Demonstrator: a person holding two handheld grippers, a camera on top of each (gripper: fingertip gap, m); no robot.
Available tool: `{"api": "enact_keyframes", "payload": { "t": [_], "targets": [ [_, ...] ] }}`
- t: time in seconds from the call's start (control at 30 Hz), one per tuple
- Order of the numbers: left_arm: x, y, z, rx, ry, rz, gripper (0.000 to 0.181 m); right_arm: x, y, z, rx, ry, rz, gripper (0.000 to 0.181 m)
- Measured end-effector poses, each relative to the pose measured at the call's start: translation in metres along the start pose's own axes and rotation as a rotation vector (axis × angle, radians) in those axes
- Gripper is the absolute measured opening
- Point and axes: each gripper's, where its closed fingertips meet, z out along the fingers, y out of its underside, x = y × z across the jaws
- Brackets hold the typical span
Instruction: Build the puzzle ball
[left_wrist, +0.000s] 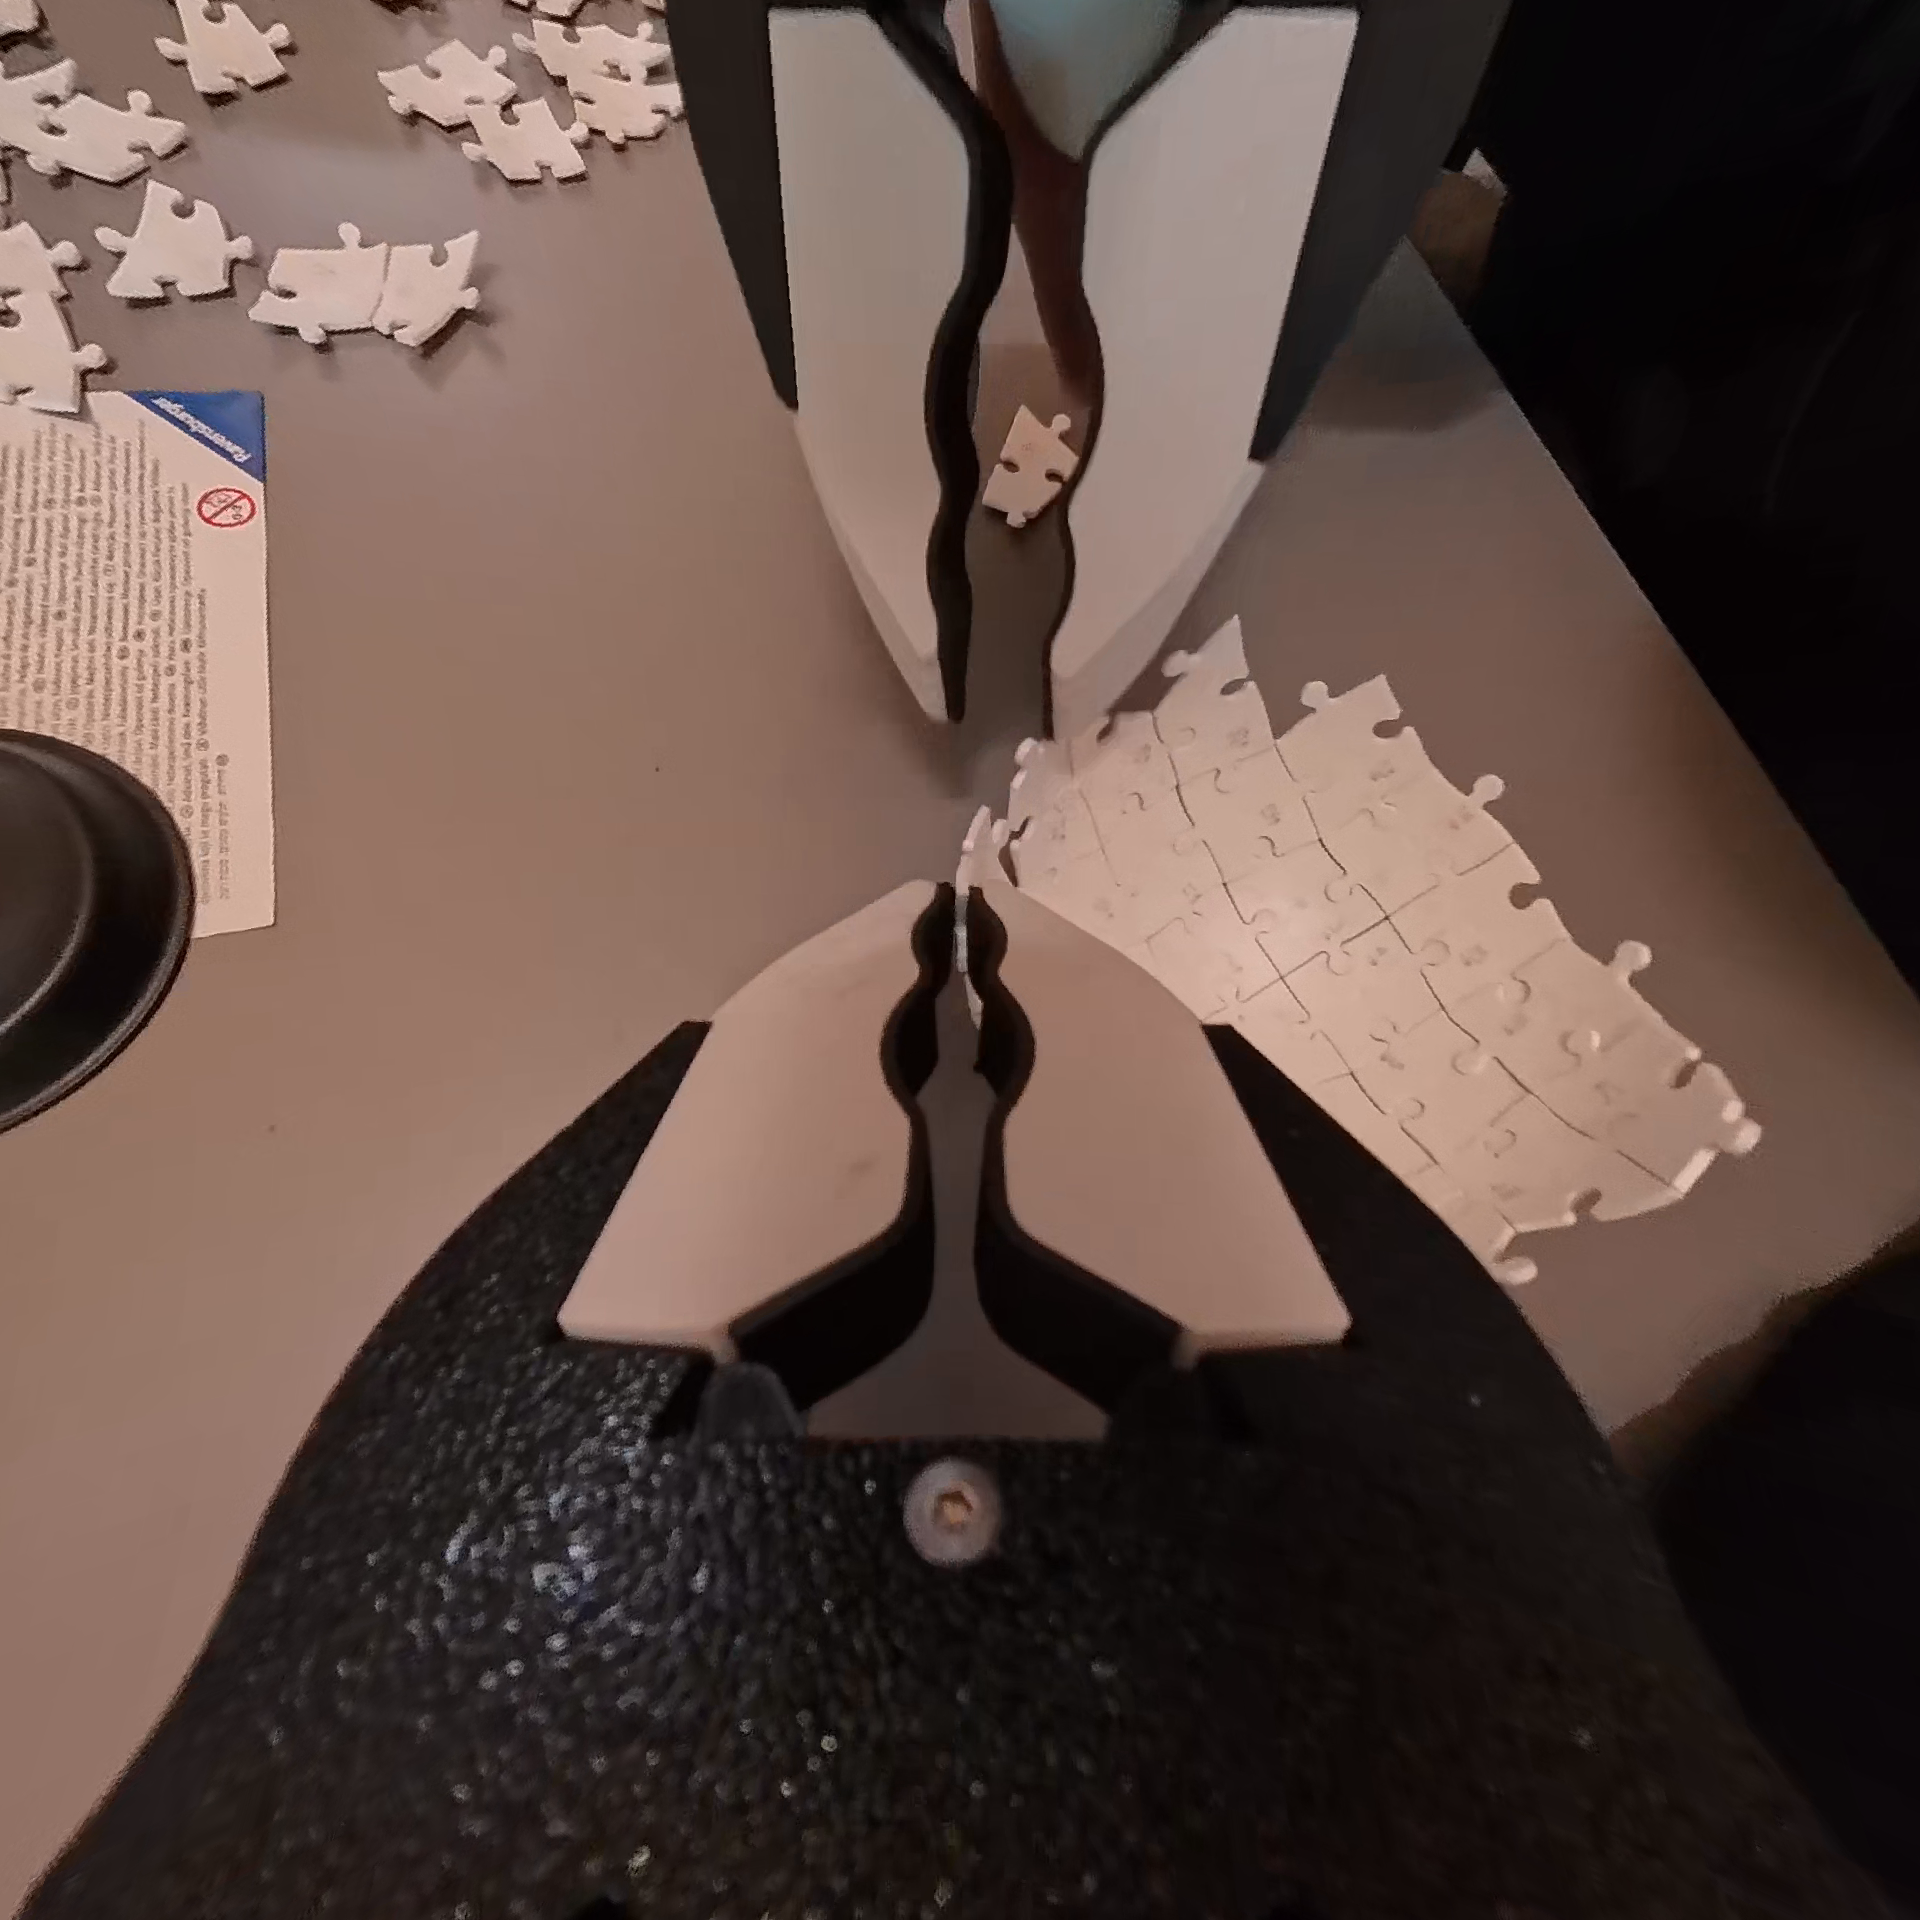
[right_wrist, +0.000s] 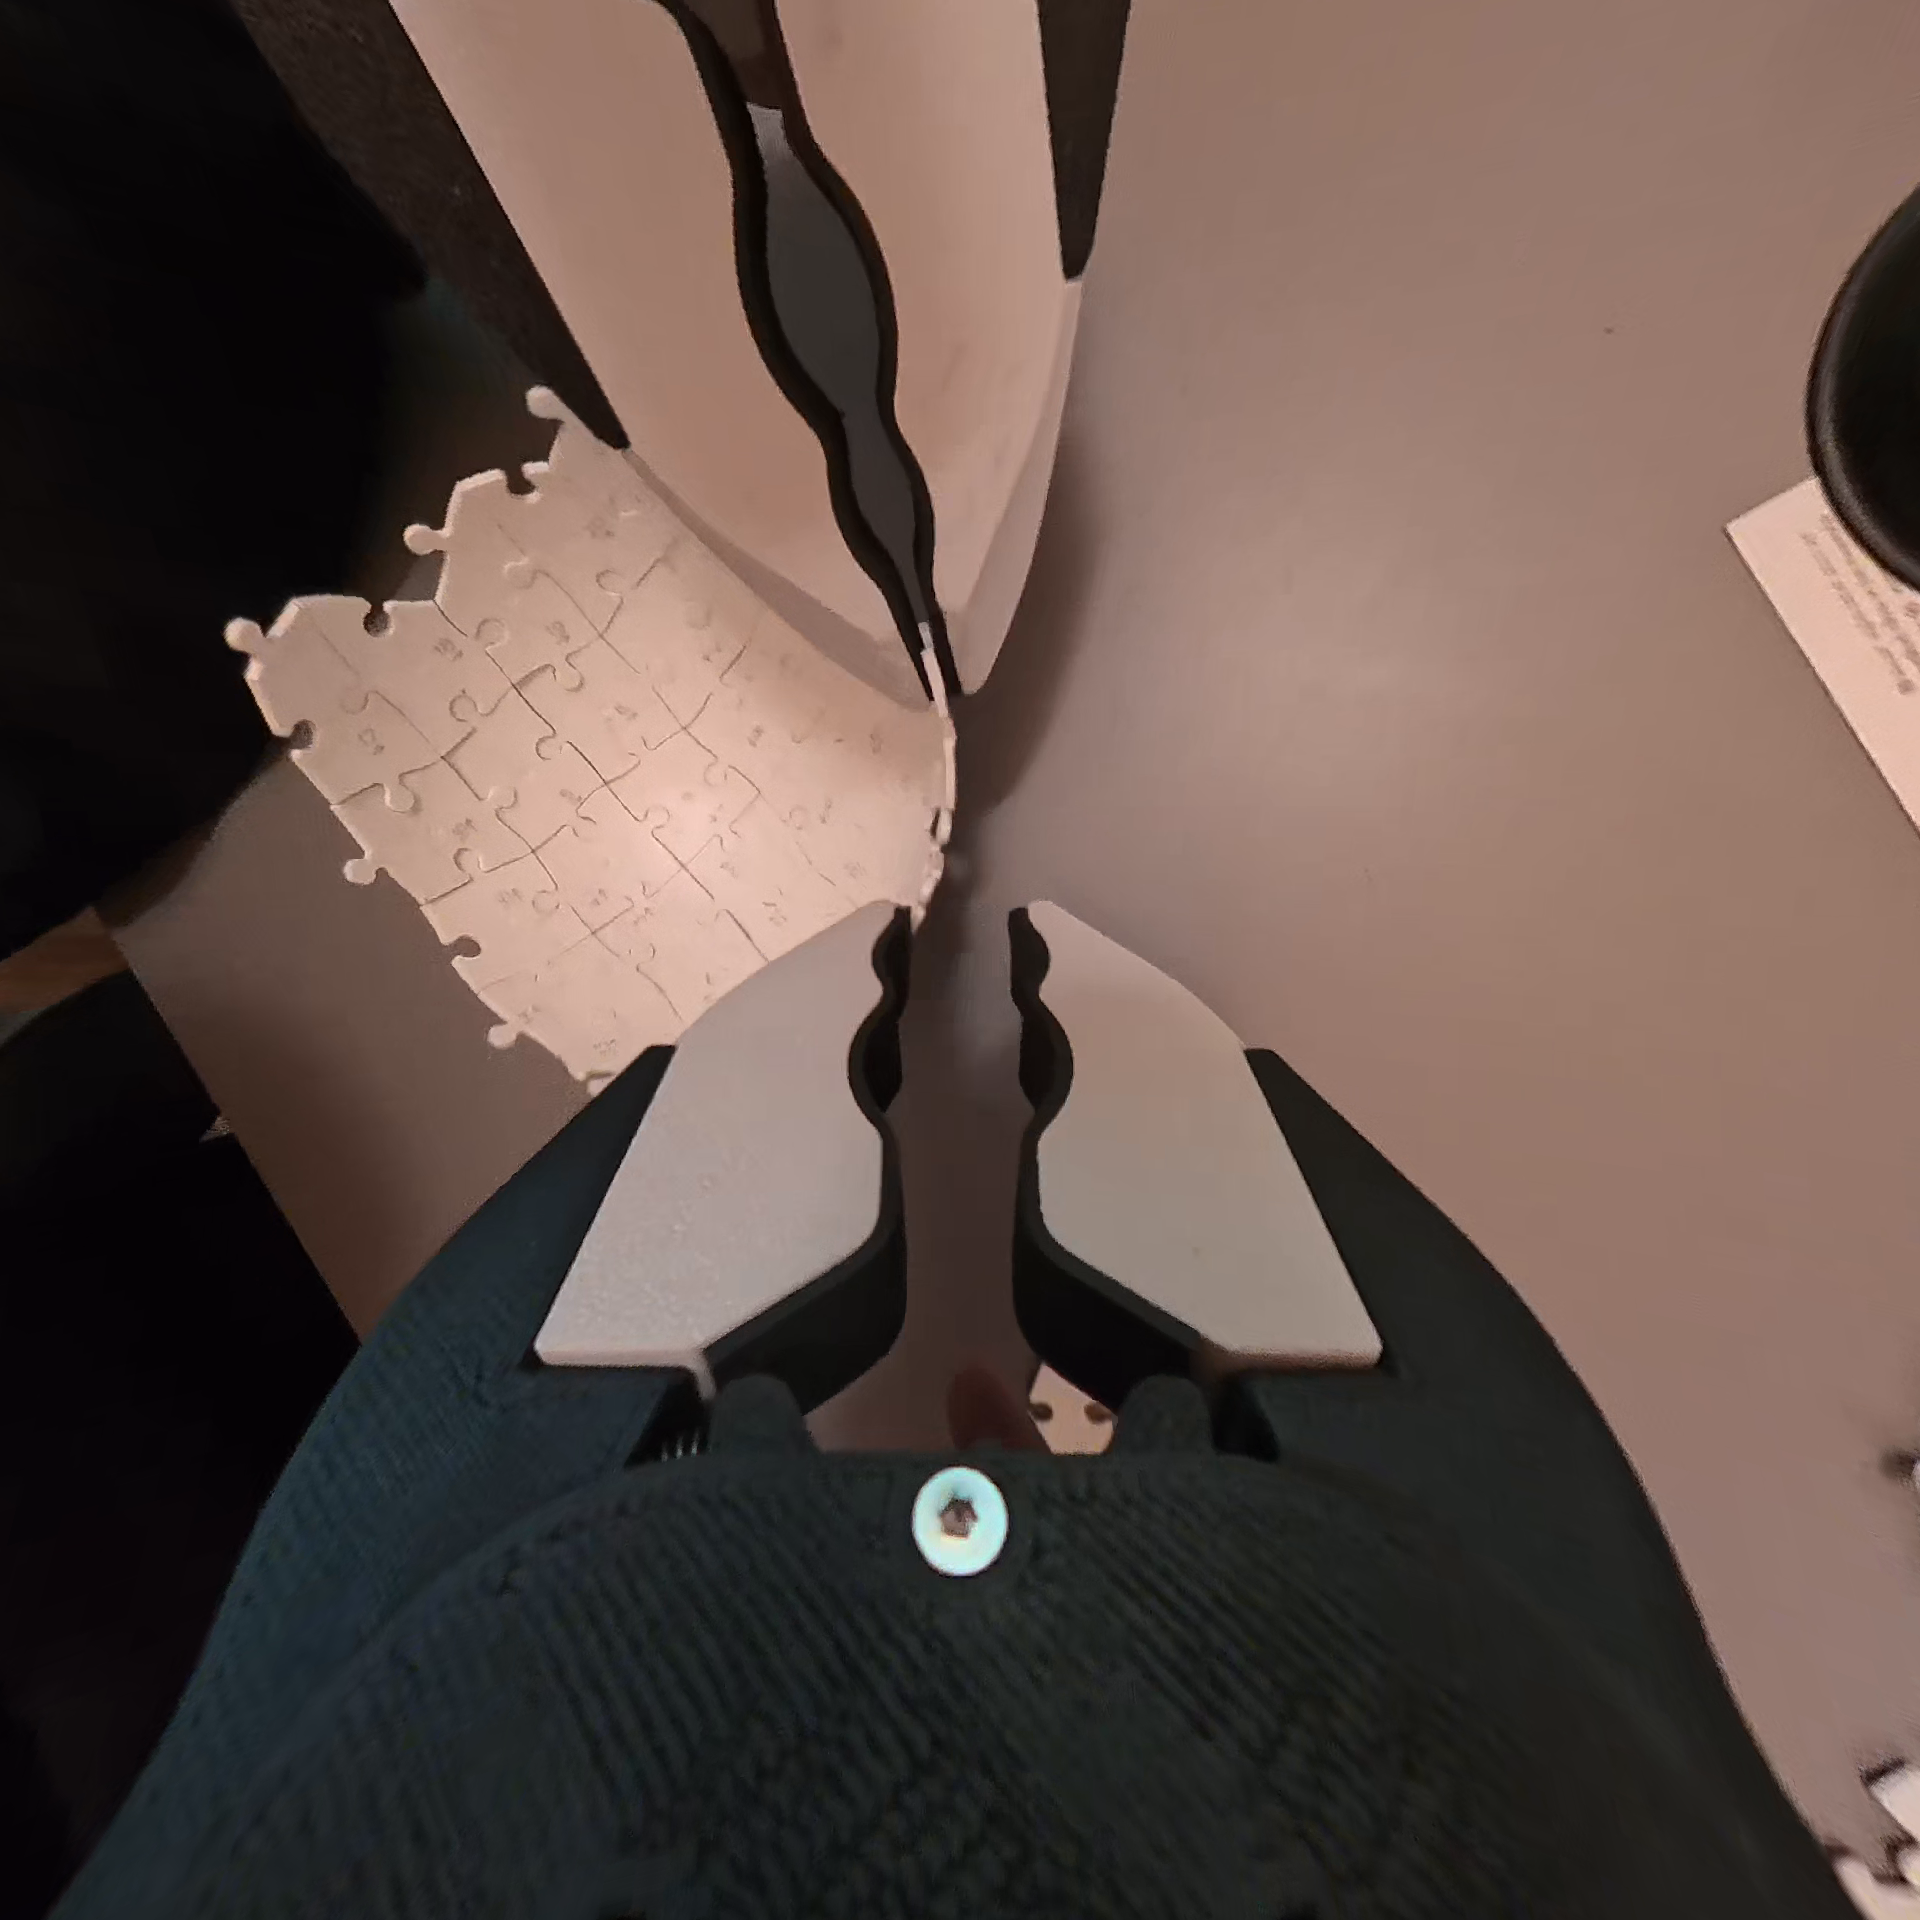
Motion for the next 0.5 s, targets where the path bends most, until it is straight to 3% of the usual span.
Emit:
{"api": "enact_keyframes", "payload": {
  "t": [0.17,0.5],
  "targets": [
    [0.004,0.005,0.006,-0.035,0.031,0.002,0.001,-0.009,0.003,-0.006,-0.020,-0.066,0.004,0.009],
    [0.008,0.012,0.007,-0.076,0.054,-0.015,0.001,-0.013,0.002,0.010,-0.041,-0.103,-0.019,0.010]
  ]
}}
